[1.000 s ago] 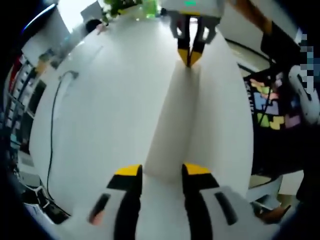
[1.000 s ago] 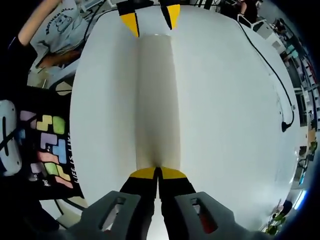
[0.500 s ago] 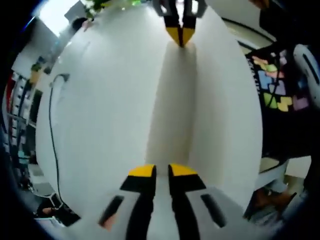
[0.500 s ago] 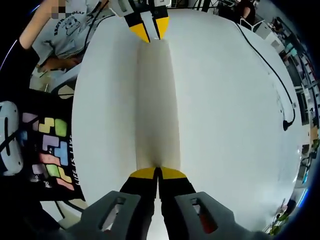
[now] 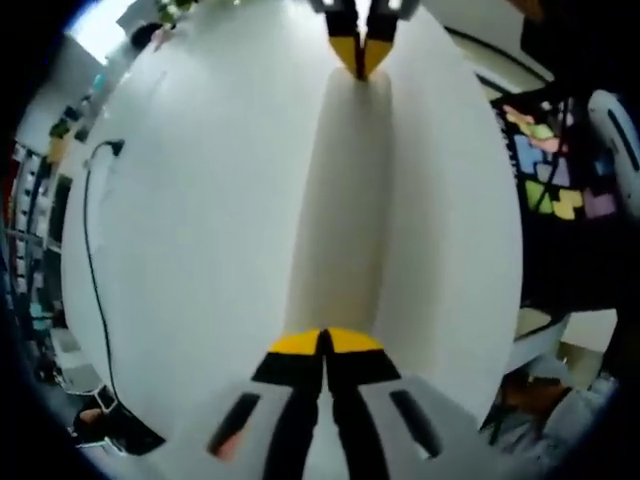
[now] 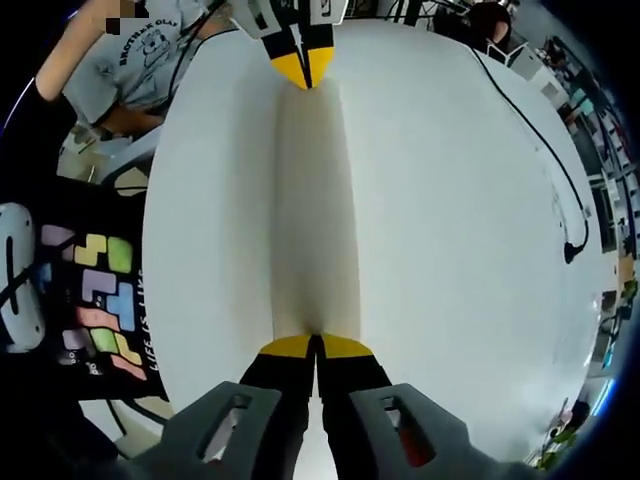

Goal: Arrange the utensils inside the cutlery case until each visible utensil rests in its matching compartment.

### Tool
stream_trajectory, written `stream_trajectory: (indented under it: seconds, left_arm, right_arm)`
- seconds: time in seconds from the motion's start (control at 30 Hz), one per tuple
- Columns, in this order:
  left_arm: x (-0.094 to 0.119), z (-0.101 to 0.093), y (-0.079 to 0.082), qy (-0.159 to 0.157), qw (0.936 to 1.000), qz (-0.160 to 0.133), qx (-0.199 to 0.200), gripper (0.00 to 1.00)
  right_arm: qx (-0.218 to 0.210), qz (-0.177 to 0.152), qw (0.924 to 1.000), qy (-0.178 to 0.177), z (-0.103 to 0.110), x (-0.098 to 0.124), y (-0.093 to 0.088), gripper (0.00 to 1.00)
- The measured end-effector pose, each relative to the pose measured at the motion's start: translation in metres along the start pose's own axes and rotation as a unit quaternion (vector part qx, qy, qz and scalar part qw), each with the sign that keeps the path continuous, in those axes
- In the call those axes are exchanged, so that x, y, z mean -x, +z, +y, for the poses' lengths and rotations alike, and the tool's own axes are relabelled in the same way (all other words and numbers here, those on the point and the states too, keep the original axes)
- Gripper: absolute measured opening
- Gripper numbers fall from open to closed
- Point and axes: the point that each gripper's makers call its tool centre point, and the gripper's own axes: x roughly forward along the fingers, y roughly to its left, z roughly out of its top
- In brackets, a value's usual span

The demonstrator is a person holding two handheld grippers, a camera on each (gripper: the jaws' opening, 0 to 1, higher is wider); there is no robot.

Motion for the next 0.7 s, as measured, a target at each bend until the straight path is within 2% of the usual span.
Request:
stream_trajectory:
  seconds: [0.13,0.27,0.33,0.47,0.63,0.7]
  left_arm:
    - [-0.0006,-0.0002,0.0002,0.008,0.9999,-0.012,0.008,0.00]
    - [-0.0016,0.0006,0.0019,0.015,0.9998,-0.006,0.011,0.00]
    - [-0.0019,0.0005,0.0023,0.012,0.9998,0.002,0.014,0.00]
    - [-0.0026,-0.0006,0.0031,0.010,0.9996,0.026,0.006,0.00]
    - [-0.0013,-0.0016,0.0021,0.007,0.9992,0.040,-0.004,0.00]
    - [-0.0006,-0.0010,0.0012,0.002,0.9992,0.039,-0.005,0.01]
  right_arm:
    - [0.006,0.010,0.9999,-0.005,-0.0004,-0.0001,-0.0005,0.00]
    - [0.000,0.010,0.9999,-0.007,-0.0005,-0.0003,-0.0014,0.00]
    - [-0.030,0.003,0.9995,-0.004,-0.0005,-0.0001,-0.0020,0.00]
    - [0.023,-0.005,0.9995,-0.021,-0.0002,0.0003,-0.0020,0.00]
    - [0.034,-0.003,0.9991,-0.025,0.0009,0.0003,-0.0022,0.00]
    - [0.074,-0.020,0.9968,-0.024,0.0015,0.0003,-0.0010,0.00]
